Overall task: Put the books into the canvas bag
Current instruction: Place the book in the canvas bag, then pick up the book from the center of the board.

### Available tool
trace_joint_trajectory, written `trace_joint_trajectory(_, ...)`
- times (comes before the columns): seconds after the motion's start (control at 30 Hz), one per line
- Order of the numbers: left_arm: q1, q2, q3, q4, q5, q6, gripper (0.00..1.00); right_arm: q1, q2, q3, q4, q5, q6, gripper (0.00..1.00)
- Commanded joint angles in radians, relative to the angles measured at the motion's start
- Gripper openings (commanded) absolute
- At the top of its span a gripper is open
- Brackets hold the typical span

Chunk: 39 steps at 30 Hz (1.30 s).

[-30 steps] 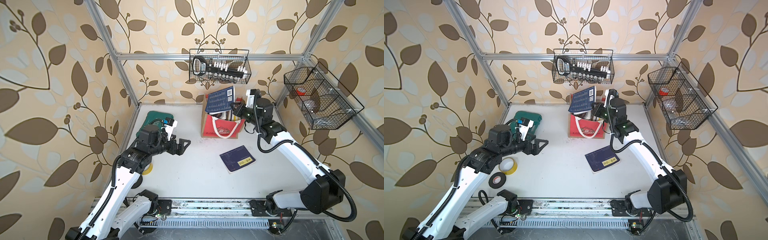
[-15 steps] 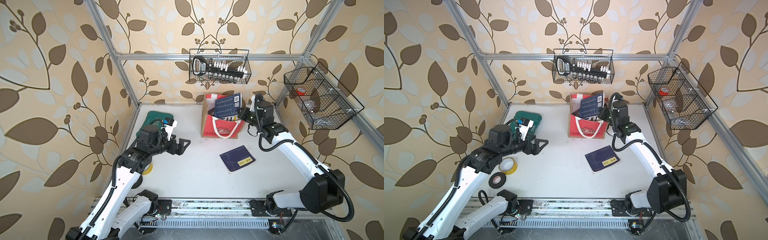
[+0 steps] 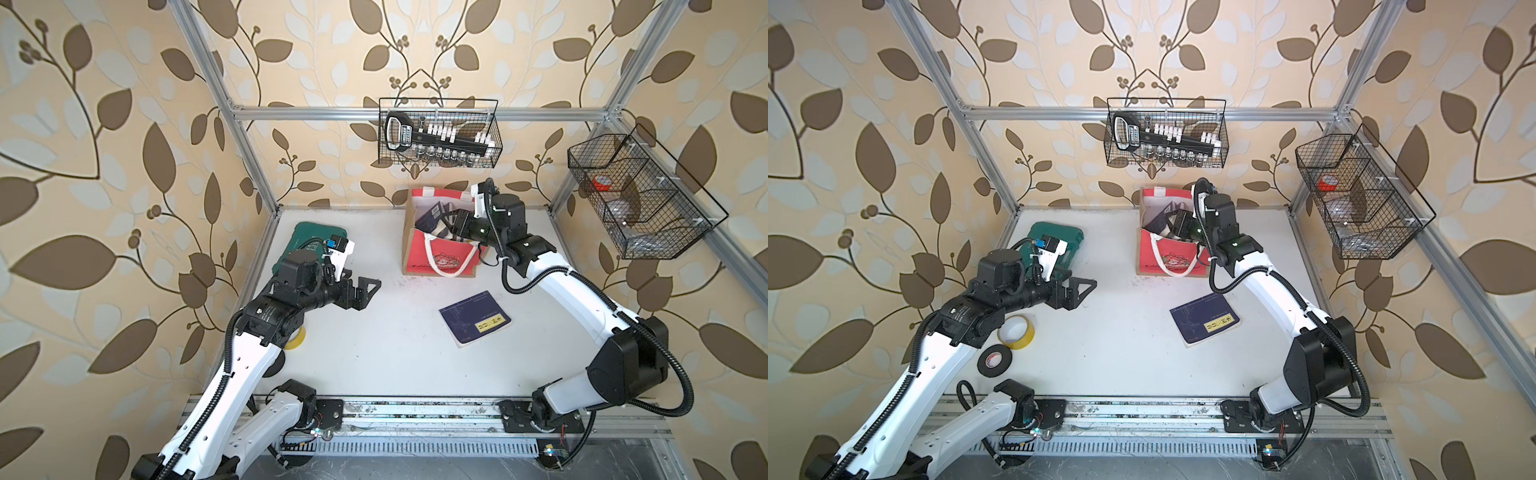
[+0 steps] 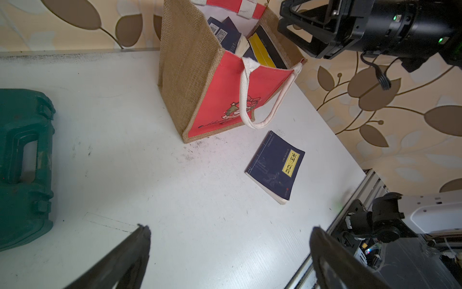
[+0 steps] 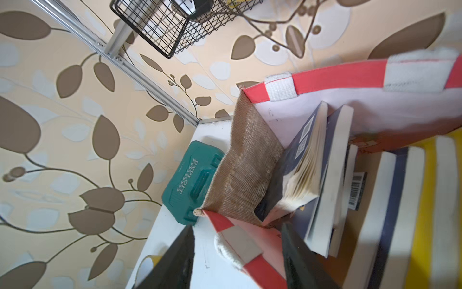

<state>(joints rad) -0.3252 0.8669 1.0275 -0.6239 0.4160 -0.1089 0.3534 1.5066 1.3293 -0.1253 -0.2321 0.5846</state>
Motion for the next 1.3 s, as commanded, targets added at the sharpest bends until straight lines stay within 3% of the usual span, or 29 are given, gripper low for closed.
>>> trace_joint_trajectory(0.0, 0.012, 0.002, -0.004, 0.030, 0.028, -0.005, 0.99, -0.005, -0.074, -0.022, -0.001, 0.024, -0.050, 0.69)
trace_joint_trajectory(0.13, 0.012, 0.026, -0.002, 0.031, 0.064, -0.008, 0.99, -0.009, -0.196, -0.129, -0.022, 0.089, -0.085, 0.98)
trace_joint_trajectory(0.27, 0.012, 0.055, -0.006, 0.055, 0.126, -0.031, 0.99, -0.015, -0.316, -0.253, -0.097, 0.147, -0.091, 0.98)
trace_joint_trajectory(0.43, 0.001, 0.089, -0.044, 0.160, 0.260, -0.188, 0.99, -0.017, -0.495, -0.450, -0.193, 0.213, -0.041, 0.98)
trace_joint_trajectory(0.6, -0.067, 0.097, -0.120, 0.277, 0.248, -0.284, 0.99, -0.031, -0.638, -0.646, -0.266, 0.293, 0.071, 0.99)
trace_joint_trajectory(0.87, -0.254, 0.174, -0.189, 0.398, 0.138, -0.349, 0.99, -0.205, -0.479, -0.757, -0.267, 0.207, 0.144, 0.98)
trace_joint_trajectory(1.07, -0.304, 0.273, -0.251, 0.547, 0.151, -0.416, 0.99, -0.274, -0.422, -0.802, -0.235, 0.234, 0.142, 0.98)
trace_joint_trajectory(1.27, -0.336, 0.378, -0.251, 0.633, 0.156, -0.451, 0.99, -0.313, -0.354, -0.840, -0.156, 0.110, 0.082, 0.98)
